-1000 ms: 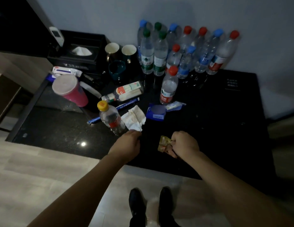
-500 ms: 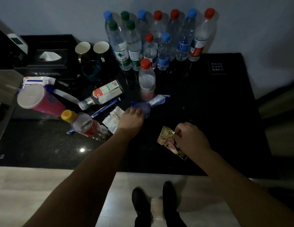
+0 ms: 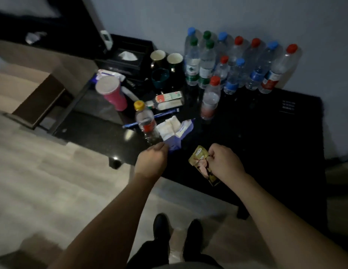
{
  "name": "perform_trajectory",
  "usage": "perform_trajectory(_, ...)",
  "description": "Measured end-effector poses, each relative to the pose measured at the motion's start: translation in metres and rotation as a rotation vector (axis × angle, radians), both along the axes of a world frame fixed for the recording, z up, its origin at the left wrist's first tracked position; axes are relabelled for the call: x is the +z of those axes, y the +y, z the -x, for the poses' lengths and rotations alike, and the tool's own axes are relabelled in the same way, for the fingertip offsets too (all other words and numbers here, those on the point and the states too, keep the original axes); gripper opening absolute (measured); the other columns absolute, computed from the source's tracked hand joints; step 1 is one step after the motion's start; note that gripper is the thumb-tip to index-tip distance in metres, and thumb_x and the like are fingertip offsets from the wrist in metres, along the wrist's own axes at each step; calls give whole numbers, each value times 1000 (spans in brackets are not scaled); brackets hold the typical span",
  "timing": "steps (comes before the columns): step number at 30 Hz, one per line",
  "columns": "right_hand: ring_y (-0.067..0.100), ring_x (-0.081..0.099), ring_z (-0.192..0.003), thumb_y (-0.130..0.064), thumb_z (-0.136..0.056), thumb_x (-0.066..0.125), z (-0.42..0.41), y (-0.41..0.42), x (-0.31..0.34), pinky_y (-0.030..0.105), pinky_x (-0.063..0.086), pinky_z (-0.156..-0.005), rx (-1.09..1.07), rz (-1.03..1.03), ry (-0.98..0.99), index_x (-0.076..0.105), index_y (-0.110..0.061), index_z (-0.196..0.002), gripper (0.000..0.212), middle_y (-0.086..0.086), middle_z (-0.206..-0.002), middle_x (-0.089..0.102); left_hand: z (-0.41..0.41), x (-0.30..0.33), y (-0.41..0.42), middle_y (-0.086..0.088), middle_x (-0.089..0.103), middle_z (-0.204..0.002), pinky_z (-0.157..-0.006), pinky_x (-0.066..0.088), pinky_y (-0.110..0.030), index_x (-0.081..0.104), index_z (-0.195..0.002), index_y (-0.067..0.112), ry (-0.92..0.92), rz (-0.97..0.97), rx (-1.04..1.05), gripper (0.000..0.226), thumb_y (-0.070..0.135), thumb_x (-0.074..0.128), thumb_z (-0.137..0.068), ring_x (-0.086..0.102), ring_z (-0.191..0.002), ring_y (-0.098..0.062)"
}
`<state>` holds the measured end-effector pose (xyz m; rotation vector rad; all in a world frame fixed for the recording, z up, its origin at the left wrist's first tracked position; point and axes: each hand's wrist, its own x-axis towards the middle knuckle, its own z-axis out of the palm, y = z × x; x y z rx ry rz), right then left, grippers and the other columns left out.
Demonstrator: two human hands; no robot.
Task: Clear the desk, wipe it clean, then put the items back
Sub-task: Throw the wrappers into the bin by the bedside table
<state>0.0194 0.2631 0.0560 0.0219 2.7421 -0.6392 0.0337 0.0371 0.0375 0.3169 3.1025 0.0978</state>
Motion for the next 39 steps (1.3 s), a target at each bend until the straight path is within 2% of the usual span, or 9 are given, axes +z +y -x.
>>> perform_trajectory(3, 26, 59, -84, -16, -88, 59, 0, -39, 2, 29, 41, -64, 111, 26, -3, 58, -15, -91, 3, 5, -95, 62, -34, 4, -36, -1, 70, -101, -53, 49, -31, 68, -102, 20, 12, -26, 115, 20, 18, 66, -82, 68, -79, -27)
perform_trajectory(6, 27, 61, -86, -18, -89, 60, -2, -92, 9, 28, 41, -65, 231, 34, 9, 59, -16, -91, 3, 4, -96, 64, -66, 5, -83, 1, 71, -92, -48, 48, -28, 70, -94, 20, 35, 6, 230, 21, 13, 73, -74, 68, -71, -26)
perform_trajectory(11, 19, 58, -80, -21, -91, 59, -17, -192, 22, 30, 47, -65, 389, 36, 29, 56, -20, -87, 5, -2, -93, 60, -108, 13, -171, -2, 68, -80, -44, 43, -27, 68, -83, 15, 105, 9, 372, 24, 3, 76, -63, 64, -63, -29)
perform_trajectory(15, 14, 55, -78, -22, -92, 59, -33, -285, 30, 26, 38, -58, 517, 19, 44, 52, -23, -87, 9, -5, -93, 58, -142, 19, -250, -2, 68, -83, -49, 44, -27, 66, -85, 15, 161, 5, 493, 20, 4, 71, -69, 64, -67, -28)
perform_trajectory(20, 14, 56, -79, -22, -92, 59, -61, -418, 37, 27, 40, -61, 633, 40, 61, 52, -23, -87, 9, -4, -95, 57, -186, 26, -361, -2, 66, -74, -44, 36, -24, 65, -79, 15, 225, -17, 674, 21, 1, 74, -66, 60, -56, -28)
perform_trajectory(24, 17, 56, -79, -21, -91, 58, -72, -500, 42, 27, 39, -62, 687, 53, 88, 53, -23, -83, 10, -3, -91, 58, -204, 25, -432, -2, 66, -76, -43, 35, -27, 65, -82, 15, 232, -55, 793, 16, 2, 69, -72, 58, -55, -29)
perform_trajectory(28, 15, 53, -76, -21, -92, 57, -59, -566, 41, 27, 39, -62, 725, 37, 98, 52, -22, -83, 10, -5, -87, 53, -202, 16, -493, 0, 68, -84, -47, 40, -27, 67, -90, 17, 214, -94, 868, 11, 9, 61, -84, 59, -60, -26)
perform_trajectory(34, 17, 54, -77, -23, -92, 57, -4, -671, 33, 28, 41, -59, 802, 17, 110, 49, -22, -82, 13, -3, -87, 57, -157, 14, -583, -2, 68, -82, -46, 38, -28, 67, -89, 15, 217, -97, 933, 12, 8, 64, -80, 60, -59, -30)
perform_trajectory(39, 18, 57, -78, -23, -92, 56, 43, -753, 37, 35, 53, -67, 819, 77, 81, 54, -21, -86, 7, -2, -90, 58, -118, 31, -664, -3, 69, -84, -46, 44, -30, 66, -88, 15, 212, -46, 934, 11, 8, 62, -81, 60, -58, -32)
